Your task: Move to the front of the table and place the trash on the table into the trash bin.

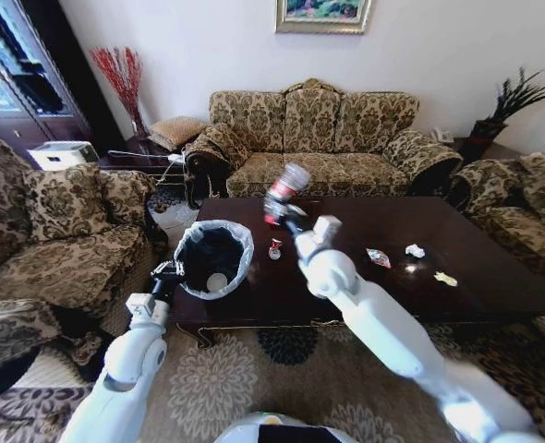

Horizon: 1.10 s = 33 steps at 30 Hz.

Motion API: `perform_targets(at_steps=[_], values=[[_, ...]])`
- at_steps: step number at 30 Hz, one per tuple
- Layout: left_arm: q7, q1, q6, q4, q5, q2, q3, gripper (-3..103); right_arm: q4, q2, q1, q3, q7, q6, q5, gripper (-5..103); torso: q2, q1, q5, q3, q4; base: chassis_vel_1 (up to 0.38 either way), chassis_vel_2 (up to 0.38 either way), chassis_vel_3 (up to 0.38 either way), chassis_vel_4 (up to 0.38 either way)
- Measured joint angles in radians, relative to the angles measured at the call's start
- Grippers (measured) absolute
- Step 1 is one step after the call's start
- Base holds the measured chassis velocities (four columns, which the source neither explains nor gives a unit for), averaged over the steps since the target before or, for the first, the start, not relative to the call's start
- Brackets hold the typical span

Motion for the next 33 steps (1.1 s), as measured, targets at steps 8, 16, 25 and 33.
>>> perform_targets(at_steps=[8,16,25,33], values=[[0.000,-0.014,0.031,-0.004,-0.051,0.018,-0.012,3,-0.016,0.031,0.061,-0.245,-0.071,-0.027,-0.087,7,0.000,0.000,0.0005,0.000,-0.0009,0.000,0.000,0.000,0.000],[-0.005,-0.015,0.031,0.001,-0.055,0.018,-0.020,3,-0.009,0.028,0.002,-0.247,-0.103,-0.111,-0.153,19,0.000,0.000,0.0005,0.000,-0.0009,0.000,0.000,0.000,0.000],[-0.005,-0.023,0.029,0.003,-0.055,0.020,-0.018,3,-0.015,0.027,-0.001,-0.247,-0.079,-0.100,-0.160,52,0.000,0.000,0.0005,0.000,-0.0007,0.000,0.000,0.000,0.000],[-0.005,-0.023,0.028,0.003,-0.056,0.020,-0.019,3,-0.013,0.046,0.012,-0.221,-0.054,-0.070,-0.160,80,0.000,0.000,0.0005,0.000,-0.0005,0.000,0.000,0.000,0.000]])
